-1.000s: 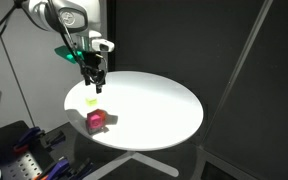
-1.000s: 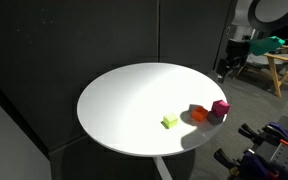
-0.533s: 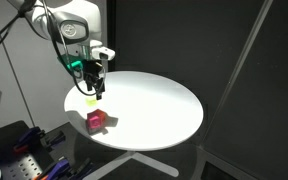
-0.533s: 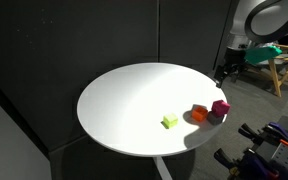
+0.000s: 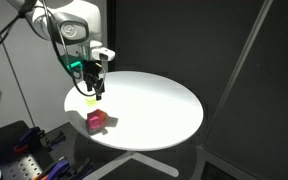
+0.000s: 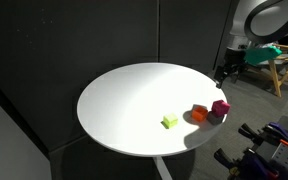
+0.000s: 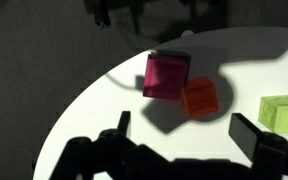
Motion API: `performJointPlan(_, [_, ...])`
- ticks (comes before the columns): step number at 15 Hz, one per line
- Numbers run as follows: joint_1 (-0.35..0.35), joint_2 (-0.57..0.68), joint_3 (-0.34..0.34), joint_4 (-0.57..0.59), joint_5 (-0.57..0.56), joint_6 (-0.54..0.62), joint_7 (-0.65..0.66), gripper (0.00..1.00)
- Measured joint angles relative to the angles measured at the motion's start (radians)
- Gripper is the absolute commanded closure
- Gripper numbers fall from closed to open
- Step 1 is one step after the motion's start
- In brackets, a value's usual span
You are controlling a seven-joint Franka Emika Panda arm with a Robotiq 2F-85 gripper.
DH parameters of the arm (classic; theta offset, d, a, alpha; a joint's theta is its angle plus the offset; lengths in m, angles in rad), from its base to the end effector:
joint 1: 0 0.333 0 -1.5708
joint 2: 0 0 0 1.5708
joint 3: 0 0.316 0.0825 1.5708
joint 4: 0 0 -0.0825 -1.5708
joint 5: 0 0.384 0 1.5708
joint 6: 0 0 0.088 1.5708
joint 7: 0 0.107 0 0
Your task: Pick up the pink block and put it on the lime green block
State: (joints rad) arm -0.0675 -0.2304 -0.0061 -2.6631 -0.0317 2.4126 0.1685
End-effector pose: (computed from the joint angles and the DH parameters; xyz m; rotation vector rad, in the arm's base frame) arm 0.4055 -0.0300 0.3130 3.1025 -0.3396 -0.0299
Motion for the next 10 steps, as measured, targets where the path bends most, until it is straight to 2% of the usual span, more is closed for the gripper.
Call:
performJointPlan(7, [-0.001,0.039,-0.001,-0.001,0.0,0.004,0.0,0.0])
performJointPlan(10, [-0.007,0.073,-0.002,-0.002,-0.003,0.04,0.001,0.0])
